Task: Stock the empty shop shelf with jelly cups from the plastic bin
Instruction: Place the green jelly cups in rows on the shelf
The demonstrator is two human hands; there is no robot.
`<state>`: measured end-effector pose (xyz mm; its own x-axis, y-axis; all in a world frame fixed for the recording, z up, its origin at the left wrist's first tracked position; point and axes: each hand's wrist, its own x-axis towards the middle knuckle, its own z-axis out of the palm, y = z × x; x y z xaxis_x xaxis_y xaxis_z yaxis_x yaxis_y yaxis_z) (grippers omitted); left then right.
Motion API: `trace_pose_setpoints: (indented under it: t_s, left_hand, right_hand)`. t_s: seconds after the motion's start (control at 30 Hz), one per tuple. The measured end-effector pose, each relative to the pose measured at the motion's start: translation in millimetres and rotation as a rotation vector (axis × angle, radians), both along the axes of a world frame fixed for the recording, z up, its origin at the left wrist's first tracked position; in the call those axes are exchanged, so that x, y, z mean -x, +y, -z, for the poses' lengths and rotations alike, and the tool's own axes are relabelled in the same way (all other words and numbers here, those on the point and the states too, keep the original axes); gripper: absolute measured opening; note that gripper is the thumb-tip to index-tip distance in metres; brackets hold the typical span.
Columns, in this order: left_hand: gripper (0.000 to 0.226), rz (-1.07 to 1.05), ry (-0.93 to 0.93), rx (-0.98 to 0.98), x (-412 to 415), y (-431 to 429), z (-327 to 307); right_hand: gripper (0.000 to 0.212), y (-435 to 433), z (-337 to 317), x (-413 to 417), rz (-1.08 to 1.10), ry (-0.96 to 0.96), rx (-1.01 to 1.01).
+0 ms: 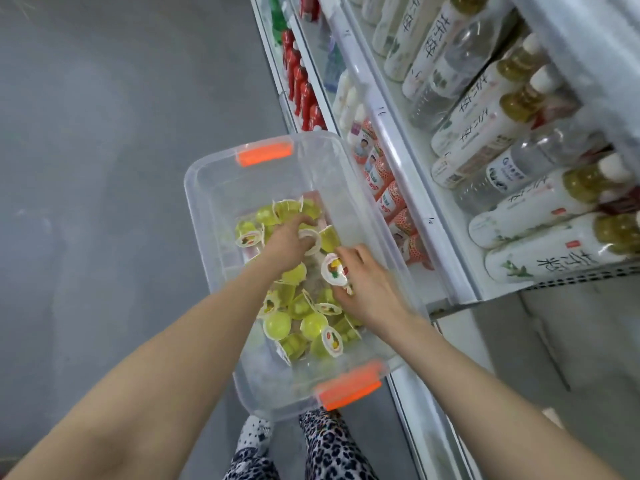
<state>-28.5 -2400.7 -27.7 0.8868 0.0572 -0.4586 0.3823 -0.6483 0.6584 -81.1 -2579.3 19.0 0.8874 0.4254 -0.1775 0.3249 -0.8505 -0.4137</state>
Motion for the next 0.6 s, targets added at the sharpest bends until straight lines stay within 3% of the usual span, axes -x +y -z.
trace_pose_setpoints:
  t_s: [0.1,0.2,0.33,0.6]
  left_hand:
    - [0.044,-0.038,-0.012,0.099,16.8,11.2,-26.7]
    - [0.059,0.05,-0.101,0.022,37.9,16.2,-55.2]
    - [0.057,0.19,-0.246,-0.147,69.5,12.0,-98.7]
    - [0.047,0.423,-0.488,-0.093,131.3,-16.2,-168.4]
  right_hand:
    - [0.055,-2.5,-16.5,16.4,0.045,-0.04,-0.037]
    - [0.054,-4.5,-36.9,37.3,0.114,-0.098,-0.065]
    - [0.054,-13.8,-70.0,71.8,0.209,-0.178,-0.107]
    - [0.054,-53.7,-126.4,157.2,0.505,-0.399,-0.131]
